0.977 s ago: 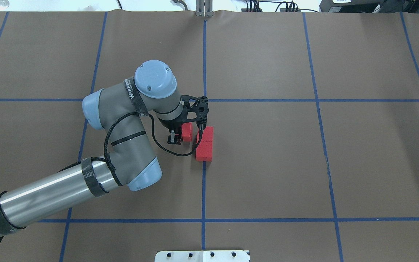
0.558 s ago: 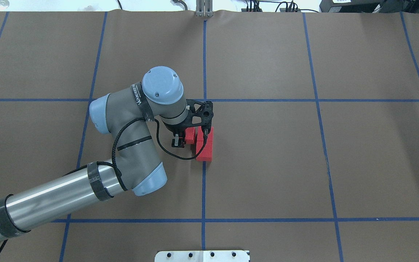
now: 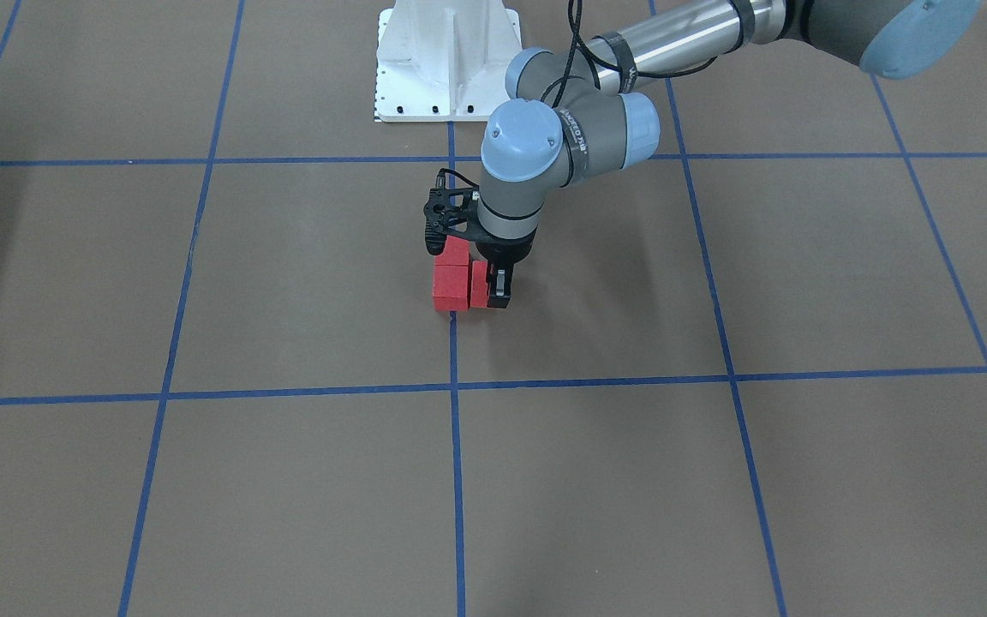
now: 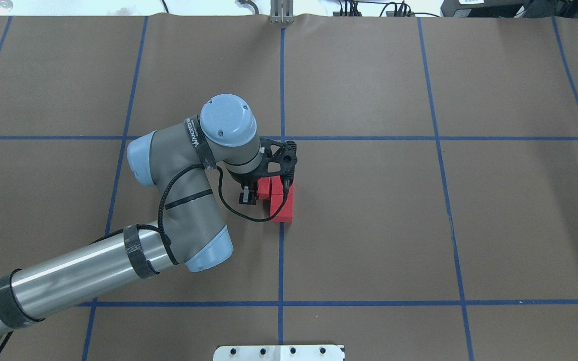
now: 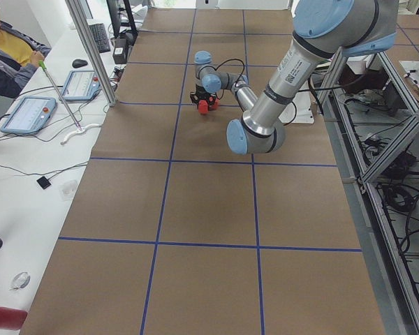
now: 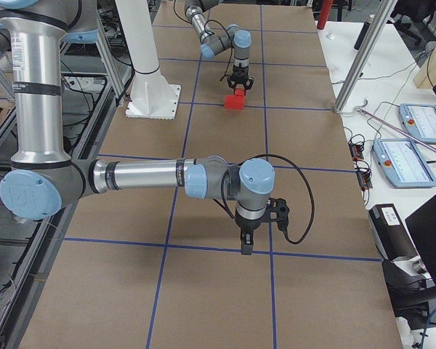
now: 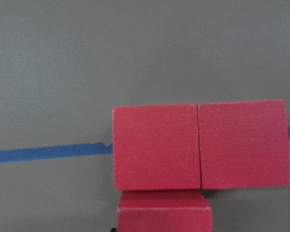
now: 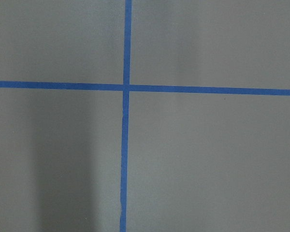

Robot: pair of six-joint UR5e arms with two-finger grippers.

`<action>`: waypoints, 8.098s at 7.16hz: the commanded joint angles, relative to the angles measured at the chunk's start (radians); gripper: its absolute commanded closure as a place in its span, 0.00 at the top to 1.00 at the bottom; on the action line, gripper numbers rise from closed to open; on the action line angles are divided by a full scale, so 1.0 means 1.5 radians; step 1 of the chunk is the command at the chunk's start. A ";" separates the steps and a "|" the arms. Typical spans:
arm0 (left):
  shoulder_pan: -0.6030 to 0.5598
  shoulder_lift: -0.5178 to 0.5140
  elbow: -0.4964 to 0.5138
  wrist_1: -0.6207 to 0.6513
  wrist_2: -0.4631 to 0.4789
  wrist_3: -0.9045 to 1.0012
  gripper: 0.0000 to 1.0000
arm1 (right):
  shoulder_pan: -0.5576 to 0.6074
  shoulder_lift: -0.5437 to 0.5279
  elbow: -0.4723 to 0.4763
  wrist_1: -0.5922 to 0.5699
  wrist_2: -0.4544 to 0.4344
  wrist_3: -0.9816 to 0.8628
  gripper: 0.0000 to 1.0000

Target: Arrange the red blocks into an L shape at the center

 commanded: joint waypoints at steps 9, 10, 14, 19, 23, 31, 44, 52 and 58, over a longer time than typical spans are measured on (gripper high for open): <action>0.015 -0.001 0.003 -0.001 0.034 -0.002 0.54 | 0.000 0.001 0.000 0.000 0.000 0.000 1.00; 0.015 -0.001 0.003 -0.001 0.034 -0.001 0.55 | 0.000 0.001 0.000 0.000 0.000 0.000 1.00; 0.015 -0.001 0.003 -0.001 0.035 -0.001 0.74 | 0.000 0.002 0.000 0.000 0.000 0.000 1.00; -0.012 0.001 -0.038 -0.001 0.035 0.005 0.99 | 0.000 0.003 -0.001 0.000 0.000 0.000 1.00; -0.127 0.086 -0.079 -0.001 0.029 0.016 0.99 | 0.000 0.002 -0.006 0.000 -0.001 -0.001 1.00; -0.627 0.438 -0.042 0.000 -0.138 -0.065 1.00 | 0.000 -0.001 -0.016 0.001 -0.002 -0.006 1.00; -0.700 0.486 -0.079 0.103 -0.261 -0.221 1.00 | 0.000 -0.006 -0.017 0.001 -0.004 -0.006 1.00; -0.700 0.490 -0.082 0.098 -0.241 -0.221 1.00 | 0.000 -0.008 -0.018 0.001 -0.004 -0.004 1.00; -0.700 0.491 -0.082 0.098 -0.241 -0.221 1.00 | 0.000 -0.009 -0.018 0.001 -0.003 -0.004 1.00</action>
